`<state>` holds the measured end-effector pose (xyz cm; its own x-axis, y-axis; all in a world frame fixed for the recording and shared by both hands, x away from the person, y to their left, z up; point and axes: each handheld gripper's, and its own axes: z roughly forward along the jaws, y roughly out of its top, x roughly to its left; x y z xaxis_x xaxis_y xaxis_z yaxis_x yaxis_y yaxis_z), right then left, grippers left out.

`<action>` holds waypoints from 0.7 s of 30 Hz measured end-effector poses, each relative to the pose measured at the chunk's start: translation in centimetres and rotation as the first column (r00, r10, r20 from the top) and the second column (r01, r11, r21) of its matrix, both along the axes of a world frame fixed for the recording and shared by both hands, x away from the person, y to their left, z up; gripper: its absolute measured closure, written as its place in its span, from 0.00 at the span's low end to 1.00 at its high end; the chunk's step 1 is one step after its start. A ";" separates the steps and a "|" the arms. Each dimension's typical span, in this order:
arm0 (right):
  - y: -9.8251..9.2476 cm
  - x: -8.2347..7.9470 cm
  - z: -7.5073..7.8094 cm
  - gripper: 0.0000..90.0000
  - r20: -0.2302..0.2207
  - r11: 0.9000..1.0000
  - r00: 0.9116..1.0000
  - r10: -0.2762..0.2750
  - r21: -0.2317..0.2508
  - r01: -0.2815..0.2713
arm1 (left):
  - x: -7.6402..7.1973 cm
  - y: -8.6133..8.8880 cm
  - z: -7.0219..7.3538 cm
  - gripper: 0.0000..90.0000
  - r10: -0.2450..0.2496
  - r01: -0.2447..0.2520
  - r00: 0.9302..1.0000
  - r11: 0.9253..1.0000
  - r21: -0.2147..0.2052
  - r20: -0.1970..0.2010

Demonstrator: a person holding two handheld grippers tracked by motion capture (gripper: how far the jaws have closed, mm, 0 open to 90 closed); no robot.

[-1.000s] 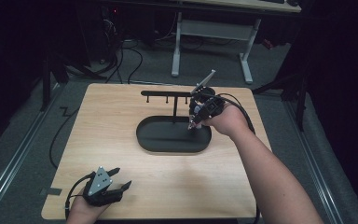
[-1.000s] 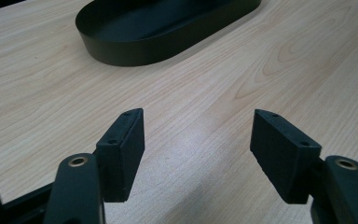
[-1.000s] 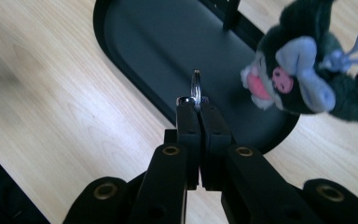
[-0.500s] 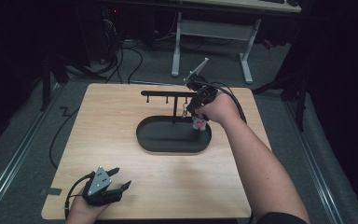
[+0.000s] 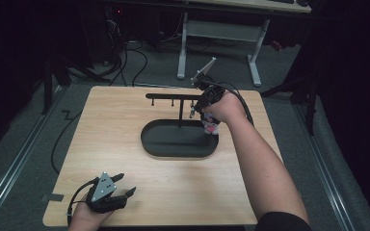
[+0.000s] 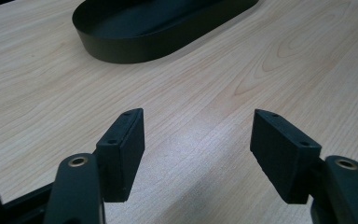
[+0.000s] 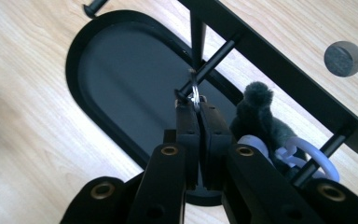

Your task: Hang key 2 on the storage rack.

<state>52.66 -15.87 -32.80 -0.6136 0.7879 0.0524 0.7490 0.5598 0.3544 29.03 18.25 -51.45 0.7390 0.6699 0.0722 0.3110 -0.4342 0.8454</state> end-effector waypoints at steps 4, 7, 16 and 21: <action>-0.1 0.0 -0.3 0.91 0.009 1.000 1.000 -0.024 0.000 0.024 | 0.0 0.0 0.0 0.40 0.000 0.000 1.000 1.000 0.002 -0.001; -0.6 -0.3 -0.2 0.88 0.022 0.999 0.999 -0.036 0.014 0.036 | 0.1 0.1 0.0 0.40 -0.002 0.002 1.000 1.000 0.004 -0.001; -2.5 -3.1 0.2 0.73 0.072 0.995 0.997 -0.035 0.094 0.028 | -0.2 0.3 -0.1 0.40 0.006 -0.006 1.000 1.000 -0.001 -0.006; -3.2 -4.9 -0.7 0.62 0.106 0.991 0.994 -0.025 0.135 0.010 | -0.2 0.1 0.0 0.40 0.012 -0.012 1.000 1.000 -0.003 -0.002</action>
